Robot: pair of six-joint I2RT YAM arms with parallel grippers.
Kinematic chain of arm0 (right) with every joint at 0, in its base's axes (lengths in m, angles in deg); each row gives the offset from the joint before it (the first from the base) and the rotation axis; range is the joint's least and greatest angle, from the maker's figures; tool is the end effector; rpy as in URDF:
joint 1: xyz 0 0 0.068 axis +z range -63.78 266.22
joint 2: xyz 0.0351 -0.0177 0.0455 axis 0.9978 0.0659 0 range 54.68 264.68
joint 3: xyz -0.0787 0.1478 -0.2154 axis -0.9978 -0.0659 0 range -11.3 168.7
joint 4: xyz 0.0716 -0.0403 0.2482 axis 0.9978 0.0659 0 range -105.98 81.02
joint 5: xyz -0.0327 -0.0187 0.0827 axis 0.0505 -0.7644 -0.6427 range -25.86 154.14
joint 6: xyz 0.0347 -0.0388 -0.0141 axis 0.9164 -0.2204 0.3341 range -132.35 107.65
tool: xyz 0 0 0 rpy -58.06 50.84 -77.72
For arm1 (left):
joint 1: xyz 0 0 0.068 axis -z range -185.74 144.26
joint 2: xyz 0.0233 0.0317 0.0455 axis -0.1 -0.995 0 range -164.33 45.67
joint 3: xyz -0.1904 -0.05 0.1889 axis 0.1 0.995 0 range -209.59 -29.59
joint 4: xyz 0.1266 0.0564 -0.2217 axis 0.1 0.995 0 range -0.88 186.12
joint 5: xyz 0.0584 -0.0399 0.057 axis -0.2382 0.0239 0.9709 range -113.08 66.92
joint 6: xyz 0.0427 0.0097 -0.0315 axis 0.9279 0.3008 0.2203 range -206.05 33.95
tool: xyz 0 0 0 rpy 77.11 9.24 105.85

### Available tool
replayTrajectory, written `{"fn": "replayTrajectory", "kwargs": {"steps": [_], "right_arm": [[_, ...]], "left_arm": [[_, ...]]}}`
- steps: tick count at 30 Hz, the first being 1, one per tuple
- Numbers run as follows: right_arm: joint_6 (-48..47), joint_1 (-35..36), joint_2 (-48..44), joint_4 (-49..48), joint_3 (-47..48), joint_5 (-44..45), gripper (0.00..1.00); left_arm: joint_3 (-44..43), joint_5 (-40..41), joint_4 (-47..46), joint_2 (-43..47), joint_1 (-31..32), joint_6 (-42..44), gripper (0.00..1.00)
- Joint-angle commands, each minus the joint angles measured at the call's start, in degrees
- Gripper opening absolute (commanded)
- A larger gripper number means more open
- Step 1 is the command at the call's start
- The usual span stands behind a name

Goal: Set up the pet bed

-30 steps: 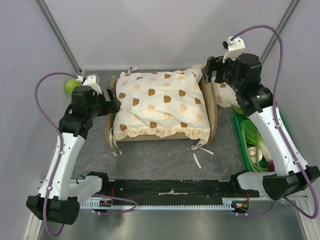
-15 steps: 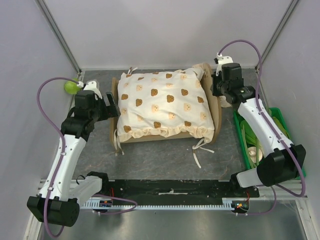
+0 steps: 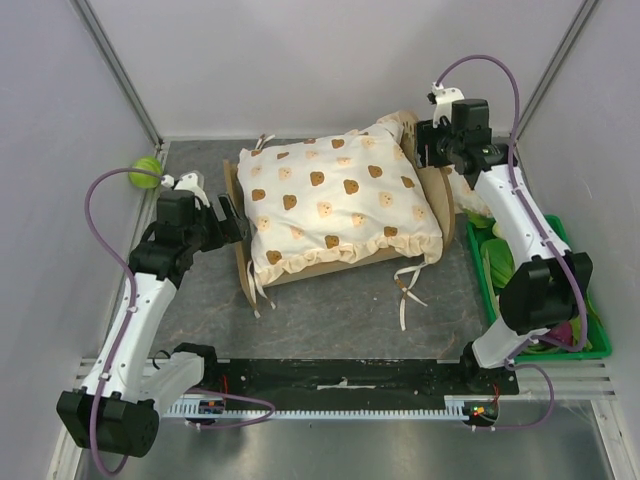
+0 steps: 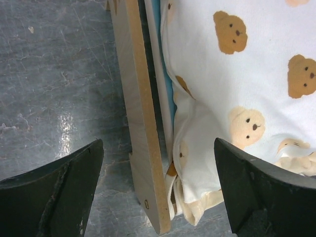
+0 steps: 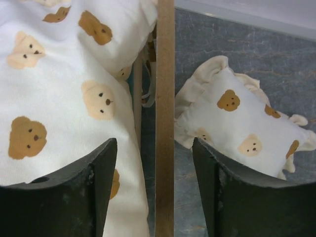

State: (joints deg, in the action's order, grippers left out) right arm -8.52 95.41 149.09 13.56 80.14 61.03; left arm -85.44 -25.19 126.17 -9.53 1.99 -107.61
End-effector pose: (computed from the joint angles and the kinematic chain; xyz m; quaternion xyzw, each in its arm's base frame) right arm 0.3753 0.0627 0.3651 -0.0540 0.8749 0.0782 0.4750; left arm 0.1998 -0.0285 0.3280 -0.0992 0.8869 -0.1299 0.4320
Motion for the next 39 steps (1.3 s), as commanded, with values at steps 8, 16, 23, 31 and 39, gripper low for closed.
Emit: {"fn": "replayTrajectory", "kwargs": {"steps": [8, 16, 23, 31, 39], "right_arm": [[9.51, 6.61, -21.53, -8.09, -6.70, -11.47, 0.74], [21.91, 36.90, -22.79, -23.27, -25.51, 3.43, 0.70], [24.46, 52.50, -11.47, -31.91, -24.73, 14.26, 0.68], [27.01, 57.95, -3.28, -33.23, -21.13, 23.50, 0.68], [25.44, 58.31, 4.63, -32.61, -16.30, 29.38, 0.63]], "left_arm": [[3.74, 6.14, -4.54, 4.31, -0.17, -7.44, 0.98], [3.48, 10.72, -3.14, 7.73, -0.26, -10.51, 0.95], [5.23, 12.13, 0.65, 11.42, -0.34, -11.66, 0.92], [5.85, 10.37, 2.84, 15.12, -0.34, -8.50, 0.92], [7.16, 7.30, 2.93, 16.97, -0.34, -7.09, 0.92]]}}
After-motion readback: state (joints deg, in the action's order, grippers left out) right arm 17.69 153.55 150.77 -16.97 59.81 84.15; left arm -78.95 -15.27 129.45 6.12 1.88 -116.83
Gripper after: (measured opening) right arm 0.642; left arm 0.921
